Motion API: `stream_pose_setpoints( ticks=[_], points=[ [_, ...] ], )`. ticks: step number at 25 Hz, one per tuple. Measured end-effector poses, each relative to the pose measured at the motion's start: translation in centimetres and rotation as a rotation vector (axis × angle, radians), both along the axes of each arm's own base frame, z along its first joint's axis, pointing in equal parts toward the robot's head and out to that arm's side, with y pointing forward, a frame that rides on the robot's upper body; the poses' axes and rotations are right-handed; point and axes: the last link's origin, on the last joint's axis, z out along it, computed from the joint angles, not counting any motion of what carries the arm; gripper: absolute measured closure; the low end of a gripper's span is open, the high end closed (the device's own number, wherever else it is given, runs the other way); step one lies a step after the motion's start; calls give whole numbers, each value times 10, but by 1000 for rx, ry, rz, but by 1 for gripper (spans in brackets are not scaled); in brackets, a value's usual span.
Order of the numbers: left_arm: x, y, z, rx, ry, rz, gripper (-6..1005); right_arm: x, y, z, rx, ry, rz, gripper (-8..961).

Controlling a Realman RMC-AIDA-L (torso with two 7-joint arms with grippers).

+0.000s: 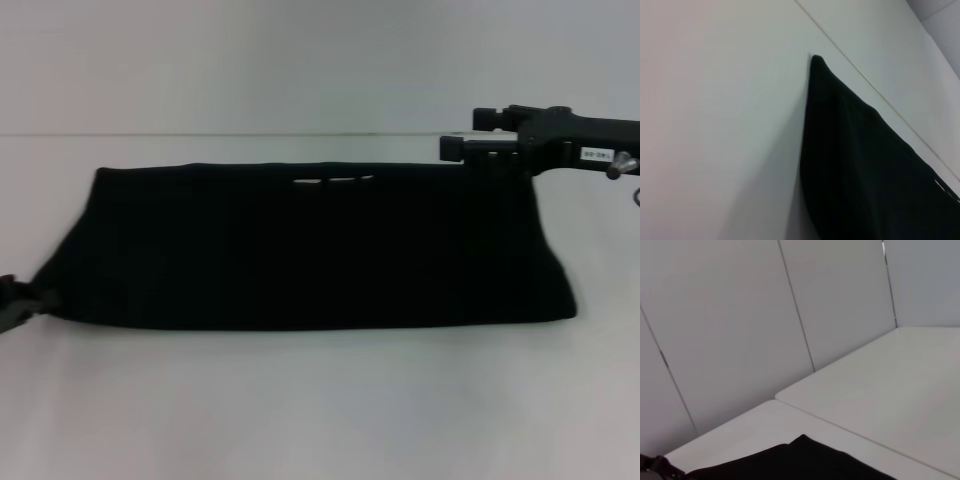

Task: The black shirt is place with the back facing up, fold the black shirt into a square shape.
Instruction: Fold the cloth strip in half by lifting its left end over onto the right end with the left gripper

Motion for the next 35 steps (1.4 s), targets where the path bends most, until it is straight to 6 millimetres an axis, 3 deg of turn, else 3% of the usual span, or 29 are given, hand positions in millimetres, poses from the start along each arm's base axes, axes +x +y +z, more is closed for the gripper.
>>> stream_pose_setpoints(
  ticks=[9, 22, 28, 35],
  points=[
    [-28, -27, 42, 33, 81, 74, 956, -23, 10, -23, -23, -9, 22, 66],
    [-21, -13, 48, 16, 112, 48, 941, -31, 18, -31, 1, -32, 15, 67],
    [10, 4, 40, -17, 19, -68, 935, -21, 25, -24, 65, -35, -35, 68],
    [85, 47, 12, -137, -116, -315, 927, 7, 28, -1, 176, -19, -123, 68]
  ],
)
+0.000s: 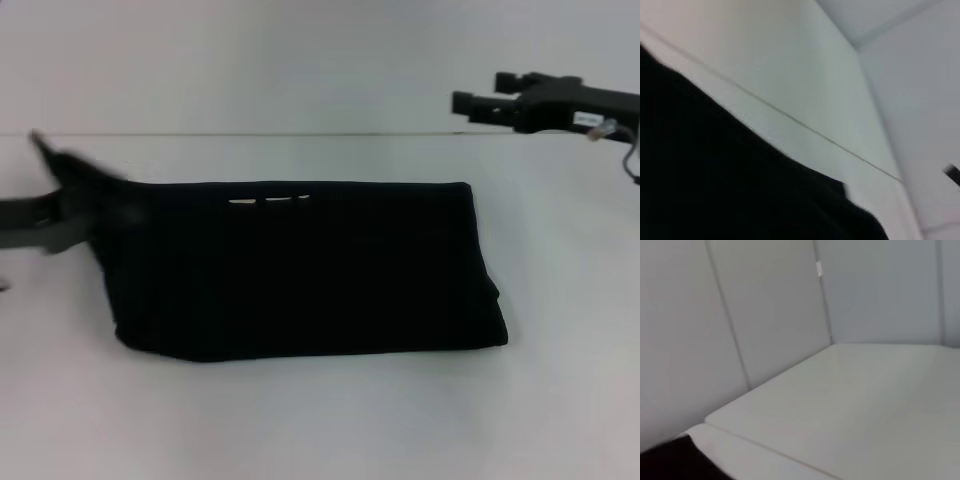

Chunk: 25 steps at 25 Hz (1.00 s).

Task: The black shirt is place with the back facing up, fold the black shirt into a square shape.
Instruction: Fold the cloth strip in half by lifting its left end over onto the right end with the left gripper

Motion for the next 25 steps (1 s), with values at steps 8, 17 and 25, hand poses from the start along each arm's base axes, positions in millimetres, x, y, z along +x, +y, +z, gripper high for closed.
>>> stream_pose_setpoints(
  ticks=[8, 17, 25],
  points=[
    [113, 44, -99, -140, -61, -240, 919, 30, -8, 39, 87, 57, -47, 69],
    [144, 12, -201, -162, -191, -223, 909, 43, -13, 56, 86, 19, -45, 70],
    [142, -13, -202, -160, -287, -327, 900, 45, -15, 49, 23, 15, -84, 71]
  ],
)
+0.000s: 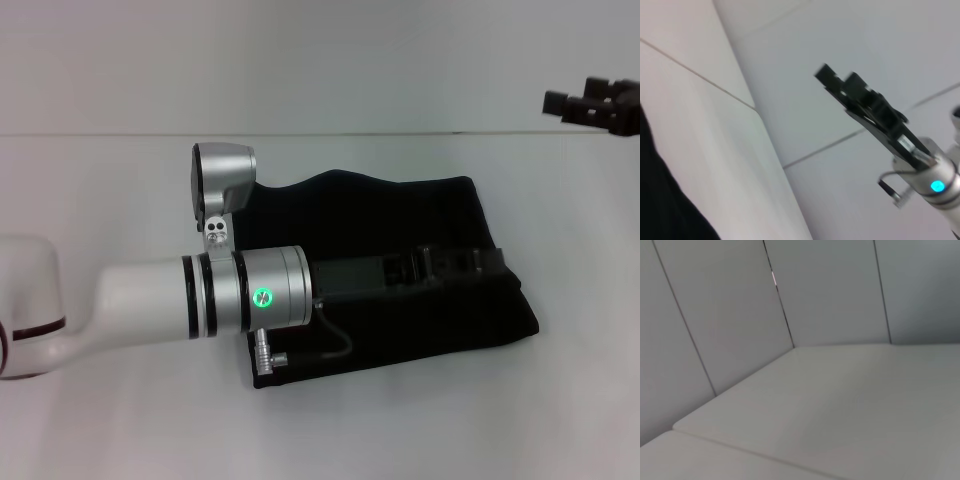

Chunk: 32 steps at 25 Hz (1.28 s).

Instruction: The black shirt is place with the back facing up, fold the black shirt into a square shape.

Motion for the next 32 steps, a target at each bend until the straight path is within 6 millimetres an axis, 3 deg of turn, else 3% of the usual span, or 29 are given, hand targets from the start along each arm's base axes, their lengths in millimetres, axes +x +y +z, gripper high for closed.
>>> stream_pose_setpoints(
  ticks=[4, 10, 13, 19, 32],
  points=[
    [-1, -7, 12, 24, -15, -128, 738, 1, -1, -7, -89, 15, -87, 71],
    [-29, -29, 35, 144, -15, -327, 458, -1, 0, -24, -273, -3, -278, 72],
    [-49, -37, 45, 219, 29, -386, 223, -6, -1, -40, -351, -41, -337, 72],
    [-79, -46, 63, 346, 121, -458, 50, -15, -3, -79, -456, -93, -399, 73],
    [-84, -52, 74, 374, 221, -679, 68, -28, -2, -126, -456, -113, -412, 74]
  ],
)
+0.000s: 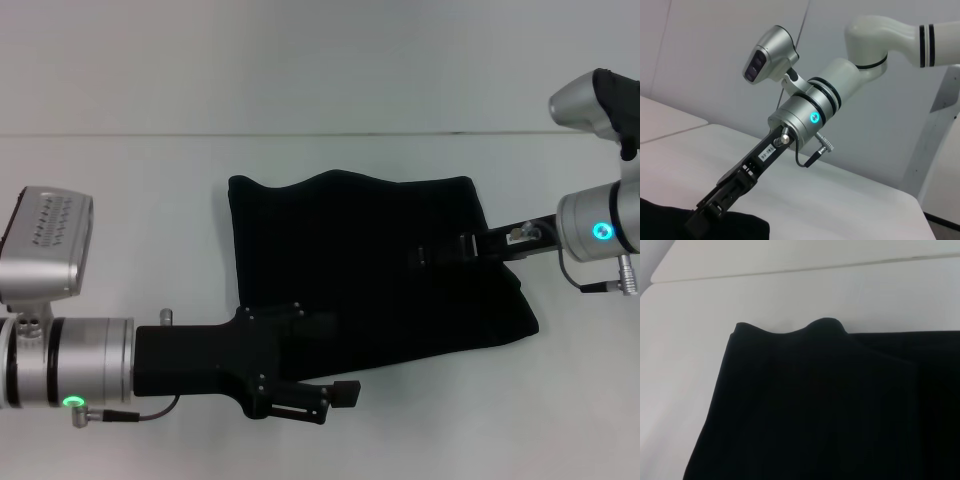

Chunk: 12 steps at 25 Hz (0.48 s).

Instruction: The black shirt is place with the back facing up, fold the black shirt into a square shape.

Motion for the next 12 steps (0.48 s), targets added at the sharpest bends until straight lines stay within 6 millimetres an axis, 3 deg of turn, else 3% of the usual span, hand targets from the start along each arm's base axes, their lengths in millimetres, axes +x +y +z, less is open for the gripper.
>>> stream_pose_setpoints(
  ticks=[12],
  points=[
    [-2, 4, 3, 6, 17, 1, 67, -7, 1, -15, 12, 2, 1, 75]
  ],
)
